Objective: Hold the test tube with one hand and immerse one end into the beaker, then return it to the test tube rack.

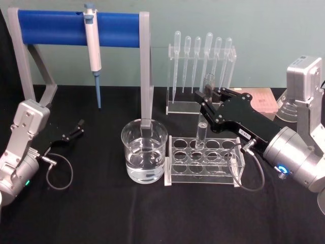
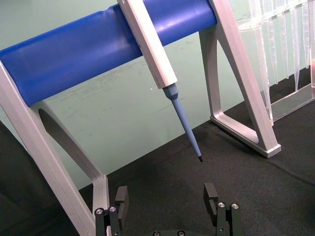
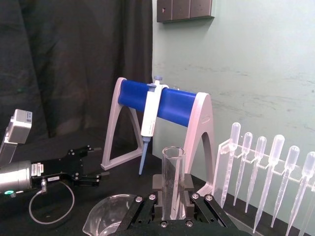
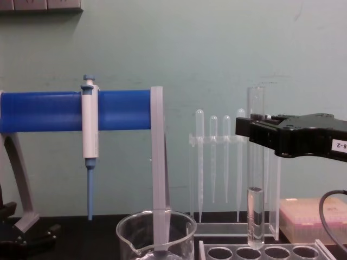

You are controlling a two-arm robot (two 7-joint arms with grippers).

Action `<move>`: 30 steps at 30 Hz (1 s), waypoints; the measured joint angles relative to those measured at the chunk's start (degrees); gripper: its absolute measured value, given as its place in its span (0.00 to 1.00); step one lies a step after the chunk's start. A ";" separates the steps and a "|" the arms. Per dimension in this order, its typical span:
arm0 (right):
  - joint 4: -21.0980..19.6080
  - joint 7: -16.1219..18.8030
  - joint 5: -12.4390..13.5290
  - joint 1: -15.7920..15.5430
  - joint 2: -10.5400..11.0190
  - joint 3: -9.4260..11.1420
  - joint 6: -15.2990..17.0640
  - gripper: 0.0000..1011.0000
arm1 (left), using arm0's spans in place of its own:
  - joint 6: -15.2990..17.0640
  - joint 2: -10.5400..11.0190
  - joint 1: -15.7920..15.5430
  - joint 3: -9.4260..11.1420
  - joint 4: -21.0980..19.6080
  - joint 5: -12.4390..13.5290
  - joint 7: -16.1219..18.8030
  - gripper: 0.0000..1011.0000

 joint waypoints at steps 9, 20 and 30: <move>0.05 0.00 -0.02 0.00 0.00 0.00 0.00 0.23 | 0.00 0.00 0.00 0.00 0.00 0.00 0.00 0.99; 0.05 0.00 -0.05 0.00 0.00 0.00 0.00 0.23 | 0.00 0.00 0.00 0.00 0.00 0.00 0.00 0.99; 0.05 0.00 -0.06 0.00 0.00 0.00 0.00 0.23 | 0.00 0.00 0.00 0.00 0.00 0.00 0.00 0.99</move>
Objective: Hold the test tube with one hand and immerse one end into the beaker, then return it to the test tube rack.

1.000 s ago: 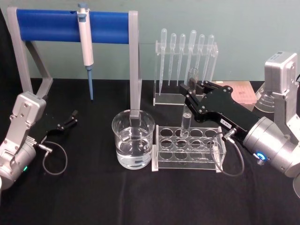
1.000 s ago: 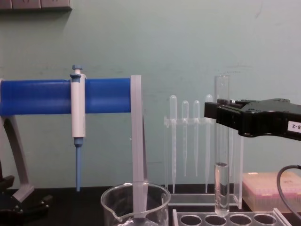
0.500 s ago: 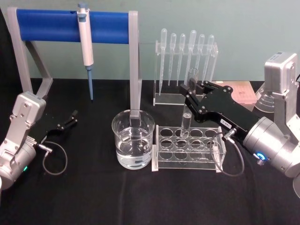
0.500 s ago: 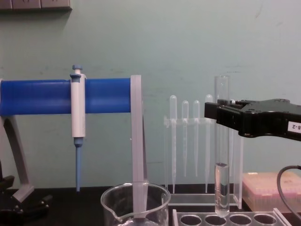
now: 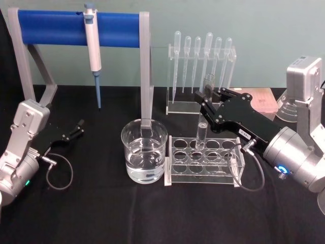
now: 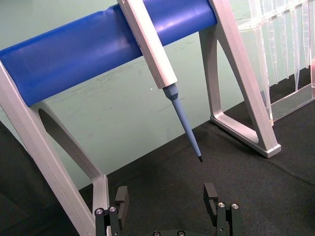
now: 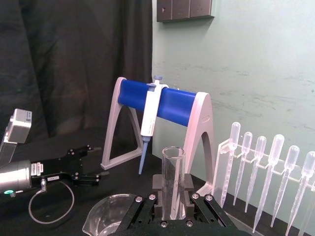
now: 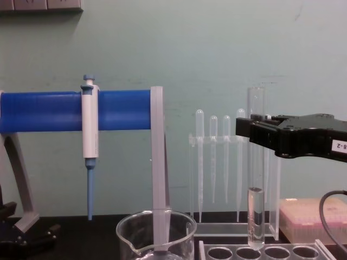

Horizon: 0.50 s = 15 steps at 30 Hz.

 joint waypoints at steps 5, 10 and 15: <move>0.00 0.00 0.00 0.00 0.00 0.00 0.00 0.23 | 0.00 0.00 0.00 0.00 0.00 0.00 0.00 0.99; 0.00 0.00 0.00 0.00 0.00 0.00 0.00 0.23 | 0.00 0.00 0.00 0.00 0.00 0.00 0.00 0.99; 0.00 0.00 0.00 0.00 0.00 0.00 0.00 0.23 | 0.00 0.00 0.00 0.00 0.00 0.00 0.00 0.99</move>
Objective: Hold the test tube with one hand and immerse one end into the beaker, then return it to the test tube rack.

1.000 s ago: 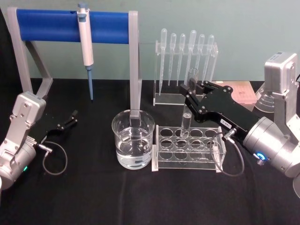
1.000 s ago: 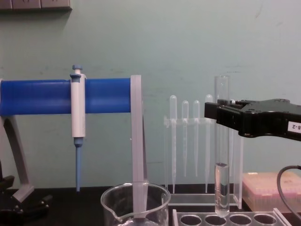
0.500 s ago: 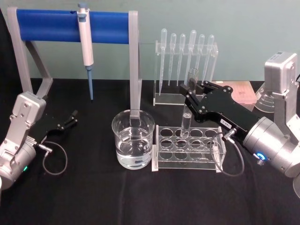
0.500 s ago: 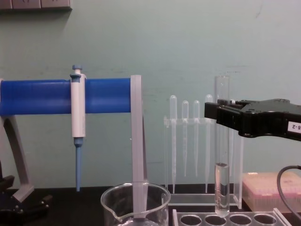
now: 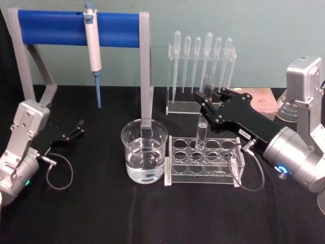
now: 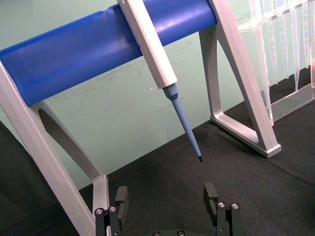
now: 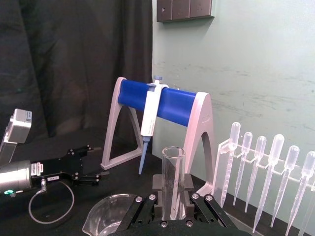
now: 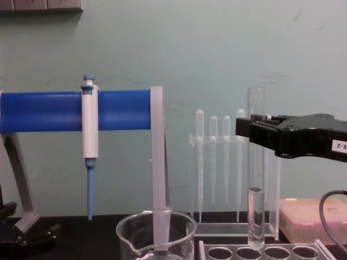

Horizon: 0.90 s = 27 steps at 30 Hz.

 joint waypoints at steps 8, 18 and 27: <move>0.00 0.00 0.00 0.00 0.00 0.00 0.00 0.23 | 0.00 0.00 0.00 0.00 0.00 0.00 0.00 0.99; 0.00 0.00 0.00 0.00 0.00 0.00 0.00 0.23 | 0.00 0.00 0.00 0.00 0.00 0.00 0.00 0.99; 0.00 0.00 0.00 0.00 0.00 0.00 0.00 0.23 | 0.00 0.00 0.00 0.00 0.00 0.00 0.00 0.99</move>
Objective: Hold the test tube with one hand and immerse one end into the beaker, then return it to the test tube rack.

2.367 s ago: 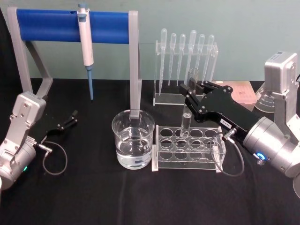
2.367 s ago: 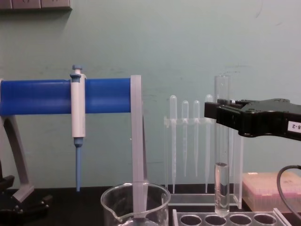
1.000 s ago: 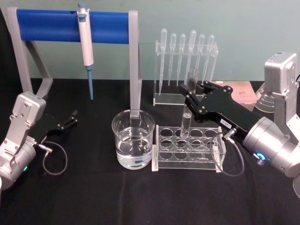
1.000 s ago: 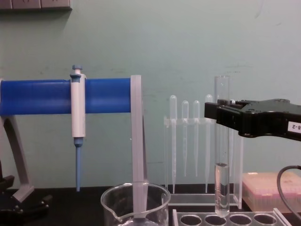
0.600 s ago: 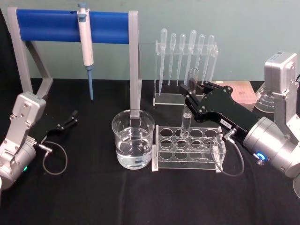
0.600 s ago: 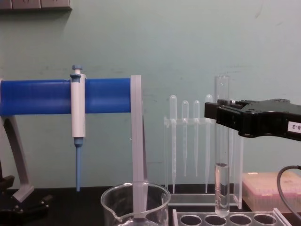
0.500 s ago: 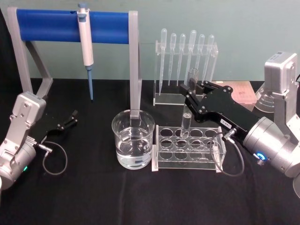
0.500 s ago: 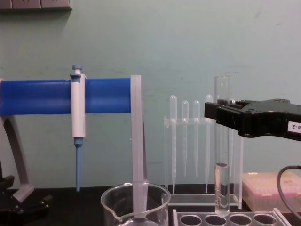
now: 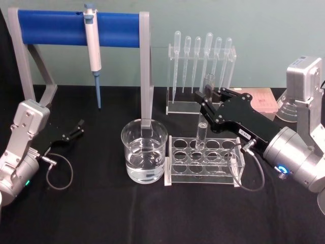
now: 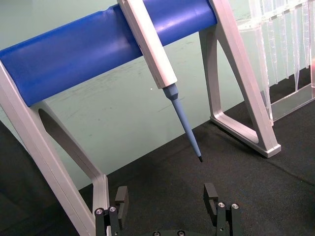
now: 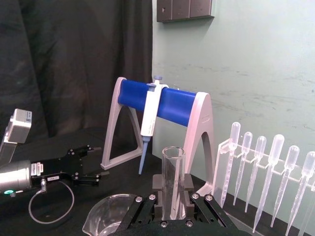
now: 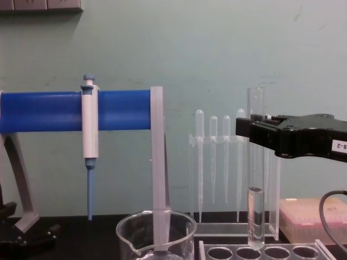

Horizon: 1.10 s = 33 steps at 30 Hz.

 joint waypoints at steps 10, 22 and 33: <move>0.00 0.00 0.00 0.00 0.00 0.00 0.00 0.23 | 0.00 0.00 0.00 0.00 0.00 0.00 0.00 0.99; 0.00 0.00 0.00 0.00 0.00 0.00 0.00 0.23 | 0.00 0.00 0.00 0.00 0.00 0.00 0.00 0.99; 0.00 0.00 0.00 0.00 0.00 0.00 0.00 0.23 | 0.00 0.00 0.00 -0.01 0.00 0.00 0.00 0.99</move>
